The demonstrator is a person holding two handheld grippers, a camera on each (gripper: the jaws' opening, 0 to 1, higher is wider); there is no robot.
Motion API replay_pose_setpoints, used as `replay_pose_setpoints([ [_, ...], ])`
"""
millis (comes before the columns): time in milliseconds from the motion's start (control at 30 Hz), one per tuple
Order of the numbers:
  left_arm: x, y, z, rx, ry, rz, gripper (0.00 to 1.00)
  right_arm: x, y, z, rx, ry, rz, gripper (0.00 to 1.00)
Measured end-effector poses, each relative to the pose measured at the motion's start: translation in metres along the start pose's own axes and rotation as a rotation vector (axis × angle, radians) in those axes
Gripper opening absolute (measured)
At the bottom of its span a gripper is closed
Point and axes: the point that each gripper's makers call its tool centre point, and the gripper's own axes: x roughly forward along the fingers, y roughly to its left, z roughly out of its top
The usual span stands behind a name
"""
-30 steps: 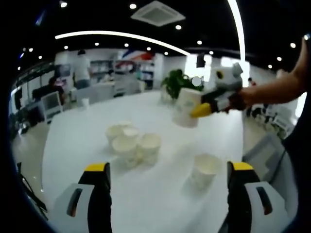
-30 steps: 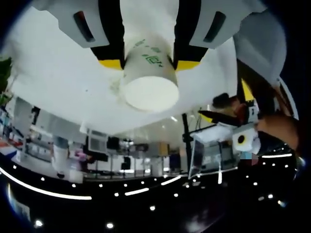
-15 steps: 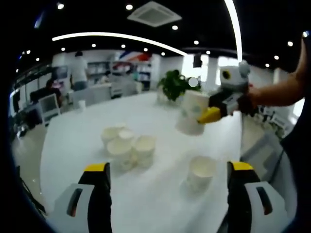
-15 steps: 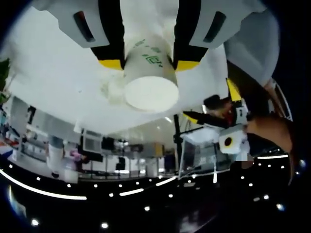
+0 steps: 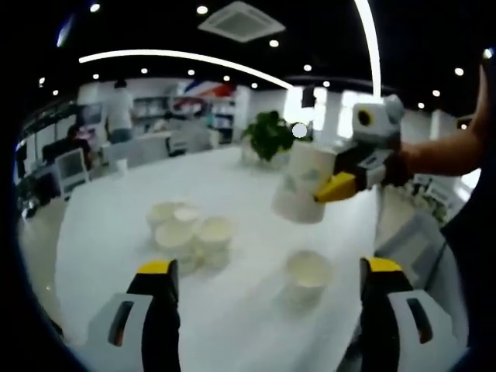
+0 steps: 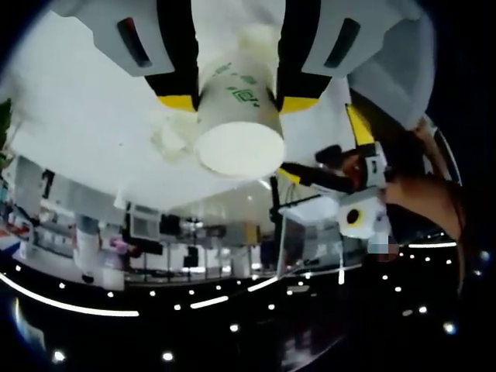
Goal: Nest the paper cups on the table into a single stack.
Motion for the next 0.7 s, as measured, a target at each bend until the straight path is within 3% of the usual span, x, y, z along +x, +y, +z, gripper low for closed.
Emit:
replay_pose_setpoints([
  [67,0.003,-0.007,0.001,-0.010,-0.005,-0.020,0.93,0.000,0.005,0.006,0.001,-0.018,0.014,0.37],
  [133,0.006,-0.017,0.004,-0.047,-0.015,-0.061,0.89,0.000,0.013,0.020,0.081,-0.098,0.057,0.37],
  [200,0.008,-0.022,0.010,-0.077,-0.041,-0.085,0.83,-0.003,0.011,0.027,0.094,-0.133,0.061,0.37],
  [400,0.010,-0.030,0.034,-0.154,-0.110,-0.149,0.69,-0.005,0.018,0.030,0.071,-0.145,0.103,0.37],
  [567,0.011,-0.037,0.041,-0.144,-0.134,-0.187,0.59,-0.004,0.023,0.032,0.059,-0.152,0.136,0.37],
  [633,0.011,-0.040,0.044,-0.133,-0.150,-0.210,0.49,-0.003,0.026,0.030,0.057,-0.145,0.162,0.37],
  [700,0.010,-0.042,0.045,-0.142,-0.158,-0.224,0.47,-0.003,0.028,0.029,0.042,-0.140,0.180,0.37],
])
